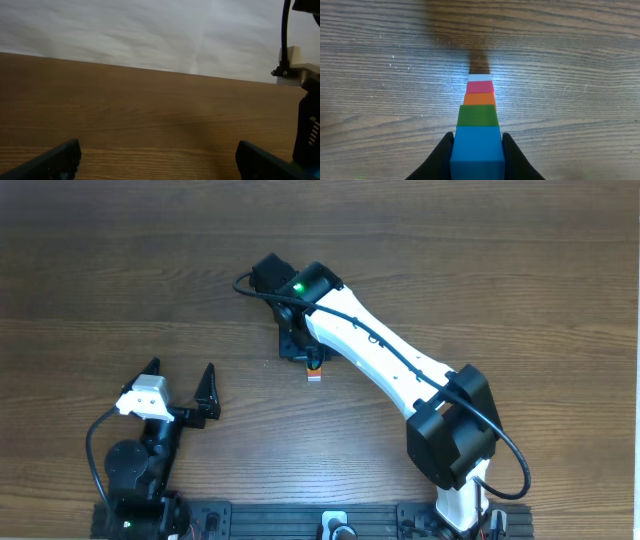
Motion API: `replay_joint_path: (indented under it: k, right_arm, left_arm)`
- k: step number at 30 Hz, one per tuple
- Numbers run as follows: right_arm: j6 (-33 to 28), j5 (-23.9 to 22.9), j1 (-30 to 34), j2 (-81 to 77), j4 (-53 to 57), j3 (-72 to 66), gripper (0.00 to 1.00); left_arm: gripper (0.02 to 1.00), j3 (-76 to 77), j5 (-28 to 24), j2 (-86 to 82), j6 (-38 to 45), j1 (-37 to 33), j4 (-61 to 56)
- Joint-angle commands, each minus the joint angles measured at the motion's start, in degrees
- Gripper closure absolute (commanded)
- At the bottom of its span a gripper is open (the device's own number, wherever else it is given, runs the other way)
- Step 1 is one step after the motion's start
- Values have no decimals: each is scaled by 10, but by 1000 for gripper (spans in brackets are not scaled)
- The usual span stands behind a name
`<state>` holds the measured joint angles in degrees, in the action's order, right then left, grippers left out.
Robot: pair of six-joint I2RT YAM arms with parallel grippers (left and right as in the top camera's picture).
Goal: Stack Cubes
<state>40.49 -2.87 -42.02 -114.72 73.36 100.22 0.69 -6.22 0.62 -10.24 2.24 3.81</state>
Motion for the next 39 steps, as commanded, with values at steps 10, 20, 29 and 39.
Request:
replay_joint_path:
  k: [10, 20, 29, 39]
  right_arm:
    - [2, 5, 5, -7, -7, -14, 678]
    - [2, 5, 6, -7, -7, -14, 432]
    - [1, 4, 13, -4, -17, -13, 7]
    - [-62, -32, 69, 0, 3, 37, 9]
  left_arm:
    - [20, -4, 0, -5, 8, 1, 0]
    - [18, -4, 0, -5, 8, 1, 0]
    - [18, -4, 0, -5, 8, 1, 0]
    - [18, -4, 0, -5, 8, 1, 0]
